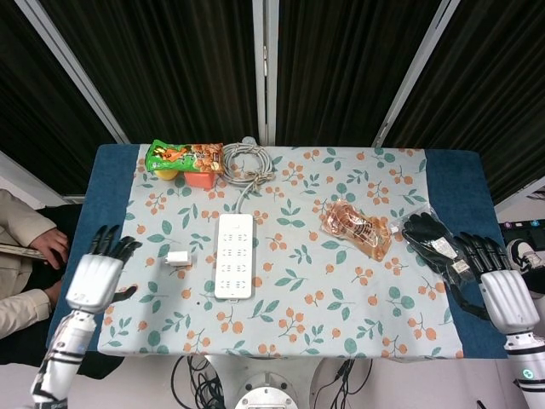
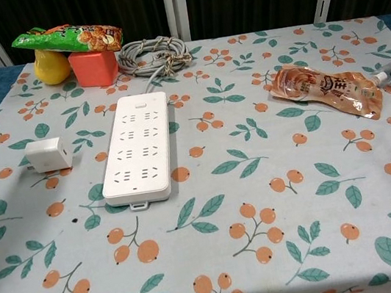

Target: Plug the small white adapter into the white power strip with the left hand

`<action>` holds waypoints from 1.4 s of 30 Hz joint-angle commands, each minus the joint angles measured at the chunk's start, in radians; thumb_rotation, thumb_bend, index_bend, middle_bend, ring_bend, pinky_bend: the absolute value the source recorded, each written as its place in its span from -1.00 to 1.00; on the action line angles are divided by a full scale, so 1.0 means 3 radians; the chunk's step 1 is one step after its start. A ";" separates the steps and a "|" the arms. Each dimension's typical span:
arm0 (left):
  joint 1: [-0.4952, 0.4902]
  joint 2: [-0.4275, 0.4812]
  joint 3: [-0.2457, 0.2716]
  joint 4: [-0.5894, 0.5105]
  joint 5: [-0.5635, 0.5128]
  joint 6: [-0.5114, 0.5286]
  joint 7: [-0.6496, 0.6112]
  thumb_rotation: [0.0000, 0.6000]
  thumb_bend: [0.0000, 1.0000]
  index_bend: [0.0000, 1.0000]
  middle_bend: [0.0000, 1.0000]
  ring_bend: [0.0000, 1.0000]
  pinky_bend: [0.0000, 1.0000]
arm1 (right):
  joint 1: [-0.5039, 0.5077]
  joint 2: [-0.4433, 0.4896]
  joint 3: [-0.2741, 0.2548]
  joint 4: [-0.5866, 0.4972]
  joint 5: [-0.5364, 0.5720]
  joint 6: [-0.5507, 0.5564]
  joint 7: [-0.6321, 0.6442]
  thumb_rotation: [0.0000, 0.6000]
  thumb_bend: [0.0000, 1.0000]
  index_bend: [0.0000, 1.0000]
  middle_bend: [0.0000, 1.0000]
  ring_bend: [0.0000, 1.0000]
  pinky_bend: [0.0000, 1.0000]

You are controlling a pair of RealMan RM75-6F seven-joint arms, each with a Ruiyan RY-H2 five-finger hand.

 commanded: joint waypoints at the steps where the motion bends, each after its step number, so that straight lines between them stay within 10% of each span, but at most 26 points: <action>1: -0.0531 -0.0335 -0.0278 0.0027 -0.0703 -0.0548 0.0722 1.00 -0.80 -0.47 -0.47 -0.95 -1.00 | 0.0011 -0.0007 -0.0001 0.0026 0.0023 -0.0027 0.0021 1.00 -0.35 -1.00 -0.91 -1.00 -1.00; 14: -0.1249 -0.0988 -0.0431 -0.0086 -0.2496 -0.0101 0.2380 1.00 -0.78 -0.46 -0.38 -0.84 -1.00 | 0.0074 -0.0053 0.0003 0.0199 0.0101 -0.0155 0.0181 1.00 -0.35 -1.00 -0.91 -1.00 -1.00; 42: -0.1859 -0.1497 -0.0421 0.0372 -0.3394 0.0386 0.2675 1.00 -0.54 -0.23 -0.17 -0.56 -0.99 | 0.0101 -0.0064 -0.0018 0.0324 0.0146 -0.0209 0.0320 1.00 -0.35 -1.00 -0.91 -1.00 -1.00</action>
